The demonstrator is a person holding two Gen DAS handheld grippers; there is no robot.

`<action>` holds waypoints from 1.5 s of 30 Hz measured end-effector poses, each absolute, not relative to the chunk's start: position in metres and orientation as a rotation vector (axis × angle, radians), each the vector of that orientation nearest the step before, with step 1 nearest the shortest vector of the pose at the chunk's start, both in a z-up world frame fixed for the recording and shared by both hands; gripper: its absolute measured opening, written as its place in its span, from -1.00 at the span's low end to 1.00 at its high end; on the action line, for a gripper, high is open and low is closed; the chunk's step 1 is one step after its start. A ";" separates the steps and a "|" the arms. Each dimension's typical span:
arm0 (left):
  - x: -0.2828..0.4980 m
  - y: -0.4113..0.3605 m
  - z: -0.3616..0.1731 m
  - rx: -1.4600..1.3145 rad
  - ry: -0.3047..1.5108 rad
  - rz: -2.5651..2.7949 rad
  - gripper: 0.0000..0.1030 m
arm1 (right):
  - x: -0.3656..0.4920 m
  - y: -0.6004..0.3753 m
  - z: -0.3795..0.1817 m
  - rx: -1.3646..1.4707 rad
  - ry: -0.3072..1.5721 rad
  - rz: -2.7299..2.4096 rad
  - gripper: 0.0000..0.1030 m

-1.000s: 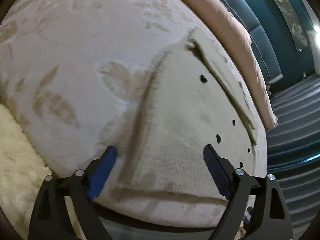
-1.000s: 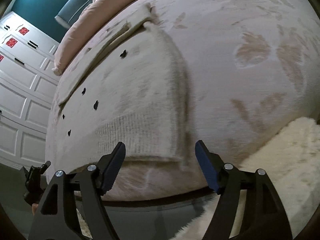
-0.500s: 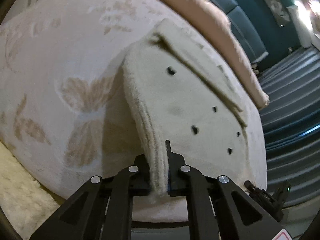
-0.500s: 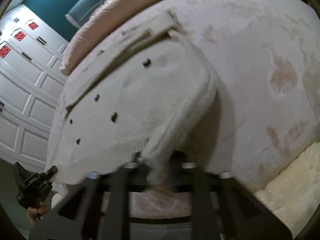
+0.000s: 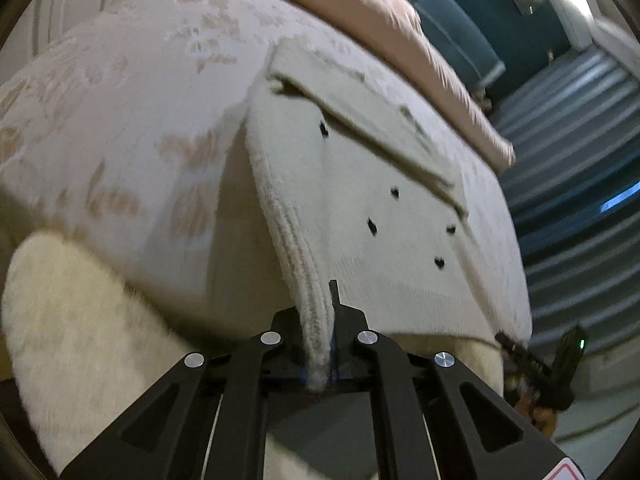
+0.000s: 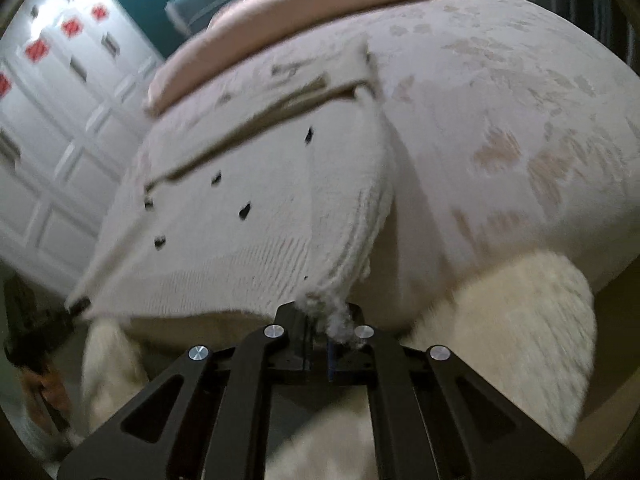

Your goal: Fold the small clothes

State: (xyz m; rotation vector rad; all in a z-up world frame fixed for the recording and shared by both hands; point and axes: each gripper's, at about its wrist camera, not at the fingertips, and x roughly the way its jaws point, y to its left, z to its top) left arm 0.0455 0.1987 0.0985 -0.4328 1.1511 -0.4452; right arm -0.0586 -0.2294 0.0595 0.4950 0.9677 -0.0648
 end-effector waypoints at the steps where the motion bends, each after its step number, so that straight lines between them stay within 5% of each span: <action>1: 0.033 0.200 0.098 -0.413 1.176 -0.453 -0.91 | -0.067 -0.226 0.059 0.471 0.991 -0.056 -0.93; 11: -0.031 0.213 0.122 -0.379 1.265 -0.460 -0.92 | -0.143 -0.201 0.071 0.368 1.213 0.074 -0.93; 18: 0.101 0.157 0.203 -0.248 0.899 -0.529 -0.90 | -0.008 -0.276 0.141 0.469 0.777 -0.069 -0.89; 21: 0.166 0.132 0.219 -0.254 0.801 -0.471 -0.65 | 0.037 -0.296 0.161 0.524 0.604 -0.233 -0.62; 23: 0.191 0.125 0.228 -0.275 0.753 -0.389 -0.61 | 0.043 -0.298 0.181 0.541 0.460 -0.333 -0.03; 24: 0.193 0.125 0.234 -0.296 0.722 -0.359 -0.53 | 0.041 -0.296 0.188 0.556 0.403 -0.355 0.30; 25: 0.194 0.123 0.238 -0.309 0.699 -0.347 -0.01 | 0.035 -0.297 0.194 0.574 0.354 -0.359 0.46; 26: 0.191 0.129 0.244 -0.326 0.665 -0.326 0.72 | 0.029 -0.293 0.196 0.588 0.321 -0.348 0.49; 27: 0.190 0.134 0.245 -0.339 0.641 -0.300 0.87 | 0.026 -0.292 0.194 0.588 0.326 -0.336 0.54; 29: 0.180 0.150 0.236 -0.368 0.612 -0.285 0.86 | 0.020 -0.288 0.176 0.553 0.396 -0.321 0.55; 35: 0.171 0.167 0.136 -0.323 0.920 -0.263 0.86 | 0.001 -0.292 0.094 0.473 0.647 -0.390 0.55; 45: 0.177 0.195 0.032 -0.595 1.117 -0.173 0.86 | 0.010 -0.310 0.010 0.766 0.861 -0.377 0.55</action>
